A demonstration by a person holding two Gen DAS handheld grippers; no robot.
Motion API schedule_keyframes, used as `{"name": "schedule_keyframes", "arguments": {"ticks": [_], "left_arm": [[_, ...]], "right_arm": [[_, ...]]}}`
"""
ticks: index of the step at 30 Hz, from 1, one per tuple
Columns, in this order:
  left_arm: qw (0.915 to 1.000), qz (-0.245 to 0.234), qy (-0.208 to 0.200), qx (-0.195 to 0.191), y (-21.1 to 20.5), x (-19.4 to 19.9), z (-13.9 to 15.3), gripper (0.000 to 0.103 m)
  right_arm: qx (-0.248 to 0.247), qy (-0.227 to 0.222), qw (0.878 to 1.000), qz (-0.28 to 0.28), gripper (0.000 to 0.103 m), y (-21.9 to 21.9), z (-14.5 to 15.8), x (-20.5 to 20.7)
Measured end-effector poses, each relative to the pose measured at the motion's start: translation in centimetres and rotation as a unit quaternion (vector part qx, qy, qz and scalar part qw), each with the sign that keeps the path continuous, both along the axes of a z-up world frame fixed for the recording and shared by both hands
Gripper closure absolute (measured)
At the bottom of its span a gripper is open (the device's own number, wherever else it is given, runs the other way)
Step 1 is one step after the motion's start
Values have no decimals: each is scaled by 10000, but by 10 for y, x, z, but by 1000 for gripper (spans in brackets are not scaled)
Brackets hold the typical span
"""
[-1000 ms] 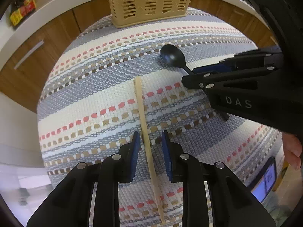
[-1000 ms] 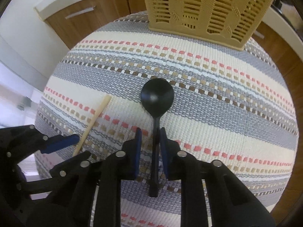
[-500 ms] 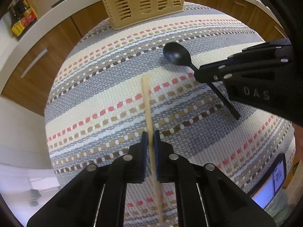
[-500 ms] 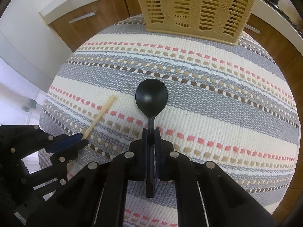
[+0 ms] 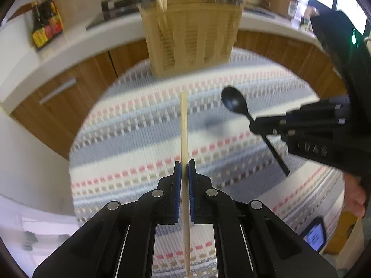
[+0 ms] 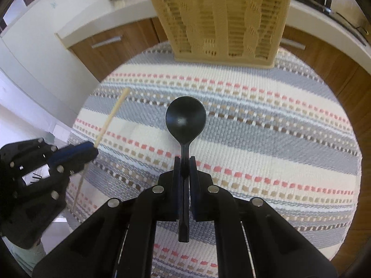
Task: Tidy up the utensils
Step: 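Carry the chopstick and black spoon to the caddy and drop them inside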
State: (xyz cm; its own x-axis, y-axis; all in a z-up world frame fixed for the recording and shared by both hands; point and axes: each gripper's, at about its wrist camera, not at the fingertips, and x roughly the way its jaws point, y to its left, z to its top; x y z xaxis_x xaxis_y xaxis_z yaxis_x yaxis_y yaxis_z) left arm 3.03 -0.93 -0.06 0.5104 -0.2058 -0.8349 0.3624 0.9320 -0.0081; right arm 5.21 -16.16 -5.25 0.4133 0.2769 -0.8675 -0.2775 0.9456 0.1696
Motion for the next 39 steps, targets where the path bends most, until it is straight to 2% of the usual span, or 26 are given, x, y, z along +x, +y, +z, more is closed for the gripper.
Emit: {"name": "schedule_keyframes", "arguments": {"ticks": [2,6,12,21,25,28,34,39], "left_arm": [[9998,17,-172,-124,1,1,17,99],[9956,73,-666,-663,6,14,58,99],[9744,240,-1499,-1660,15,31,111,99],[9462,209,-2288,-2280,4,80,156,99],[9320,188,-2629,-2487,3,99,170,99],[9184,212,-2831,-2756,8,117,174,99],[9066,408,-3045,-2894,4,156,162,99],[8964,654,-3275,-2913,-1,178,144,99]], "right_arm": [[37,-128,9999,-1,98,-4,14,1],[227,-383,9990,19,98,-15,45,3],[313,-920,9952,-86,98,-24,90,16],[551,-1937,9787,-405,98,-50,158,51],[759,-2157,9722,-493,98,-58,177,80],[644,-2462,9650,-629,98,-62,184,100],[604,-3106,9445,-886,98,-64,174,133],[678,-3575,9278,-822,98,-61,163,145]]}}
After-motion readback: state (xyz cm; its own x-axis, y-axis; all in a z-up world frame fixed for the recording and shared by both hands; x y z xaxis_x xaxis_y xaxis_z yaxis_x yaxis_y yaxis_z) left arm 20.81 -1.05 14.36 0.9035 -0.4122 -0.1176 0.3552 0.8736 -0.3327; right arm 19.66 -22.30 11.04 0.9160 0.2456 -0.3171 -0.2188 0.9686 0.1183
